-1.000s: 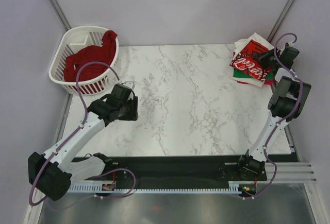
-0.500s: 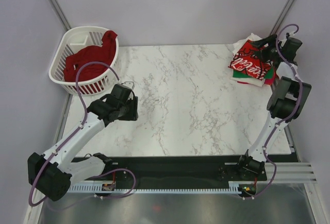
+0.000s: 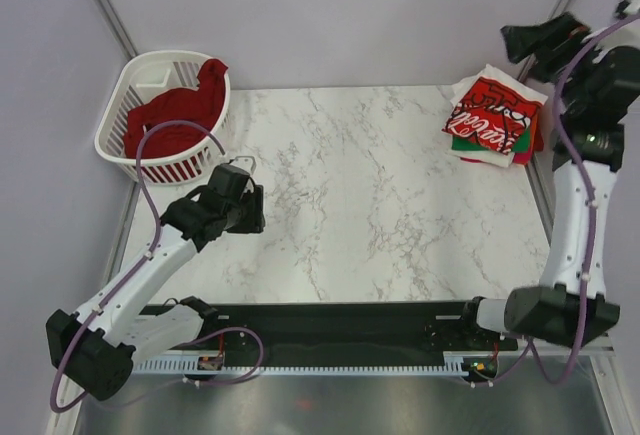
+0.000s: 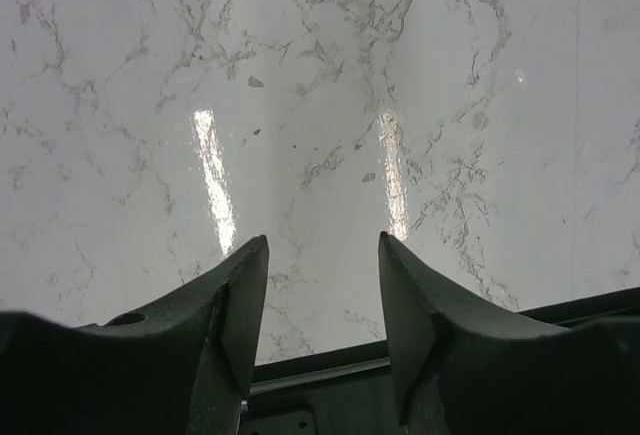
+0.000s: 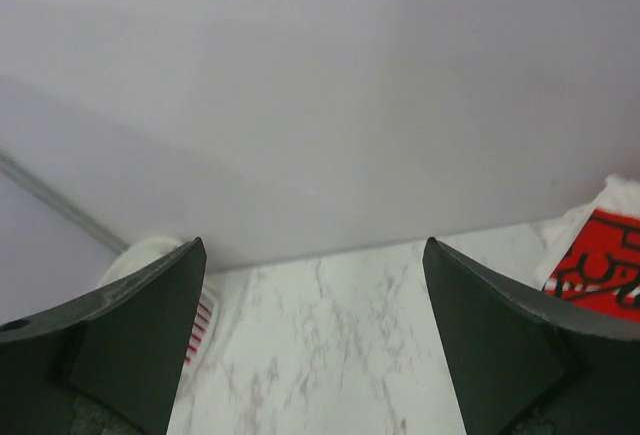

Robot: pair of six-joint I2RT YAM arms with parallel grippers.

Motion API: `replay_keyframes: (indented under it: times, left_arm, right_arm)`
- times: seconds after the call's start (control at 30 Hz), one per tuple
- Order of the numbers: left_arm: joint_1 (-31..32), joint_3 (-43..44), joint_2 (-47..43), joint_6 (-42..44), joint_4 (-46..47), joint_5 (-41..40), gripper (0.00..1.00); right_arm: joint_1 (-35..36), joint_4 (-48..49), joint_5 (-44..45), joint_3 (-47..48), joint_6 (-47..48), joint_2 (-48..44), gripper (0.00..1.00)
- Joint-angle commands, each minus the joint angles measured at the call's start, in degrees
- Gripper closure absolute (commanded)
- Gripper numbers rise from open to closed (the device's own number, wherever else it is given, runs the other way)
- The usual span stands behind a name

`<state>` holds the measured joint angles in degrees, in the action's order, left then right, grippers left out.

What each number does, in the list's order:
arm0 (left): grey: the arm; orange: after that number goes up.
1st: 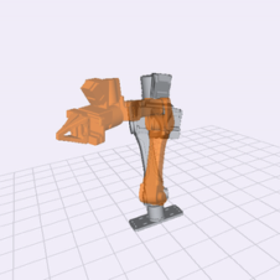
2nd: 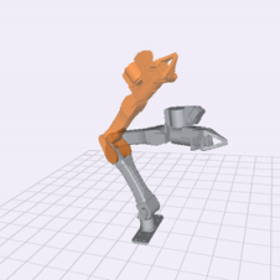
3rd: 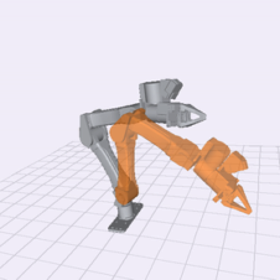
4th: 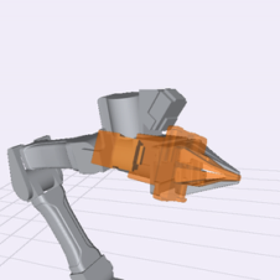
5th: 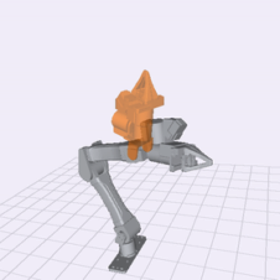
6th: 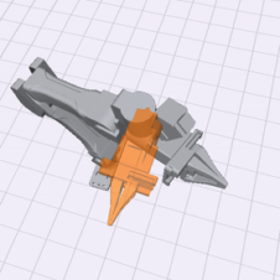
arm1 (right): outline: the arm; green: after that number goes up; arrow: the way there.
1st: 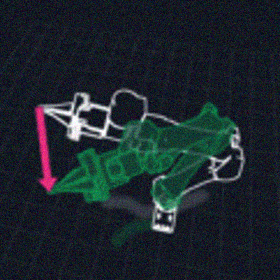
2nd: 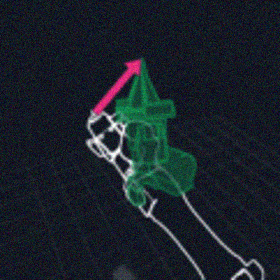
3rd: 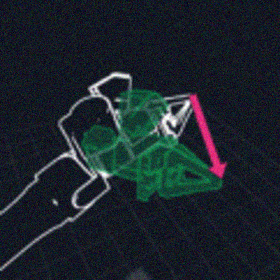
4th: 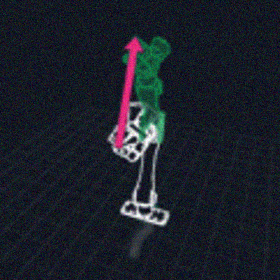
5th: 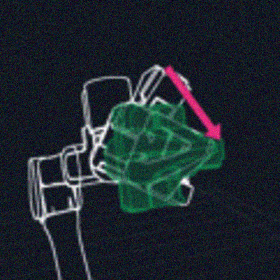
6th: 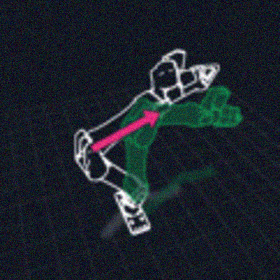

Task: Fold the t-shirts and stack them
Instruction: Neatly place the folded tshirt to the corner

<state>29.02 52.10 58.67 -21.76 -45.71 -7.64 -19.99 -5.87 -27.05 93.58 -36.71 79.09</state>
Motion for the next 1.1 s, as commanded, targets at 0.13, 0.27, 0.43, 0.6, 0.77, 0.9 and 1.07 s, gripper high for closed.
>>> replay_keyframes:
  times: [0.13,0.27,0.43,0.6,0.77,0.9,1.07]
  left_arm:
    - [0.16,1.78,-10.14,-0.65,2.56,-5.88,0.40]
    - [0.16,-4.34,-25.13,-1.43,10.27,-20.16,0.11]
    - [0.08,-10.61,-35.89,-0.22,14.51,-23.48,0.00]
    - [0.16,-8.25,-36.35,1.45,12.67,-22.59,0.04]
    - [0.16,-7.97,-37.75,1.19,11.52,-30.66,0.06]
    - [0.16,-7.54,-36.71,1.54,11.44,-32.35,0.06]
    - [0.16,-4.64,-32.67,5.40,11.61,-29.19,0.09]
  right_arm:
    - [12.78,-10.92,26.17,-27.53,9.21,-17.98,0.02]
    - [16.64,-6.20,20.23,-37.47,4.91,-22.13,0.02]
    - [23.31,-2.92,16.15,-43.83,-0.12,-24.24,0.02]
    - [25.43,-3.89,15.98,-47.42,0.67,-26.44,0.02]
    - [26.58,-3.80,14.74,-52.97,1.29,-28.90,0.02]
    - [26.75,-2.66,12.90,-56.31,2.25,-28.64,0.02]
    - [27.28,-2.04,12.02,-55.52,5.68,-26.62,0.02]
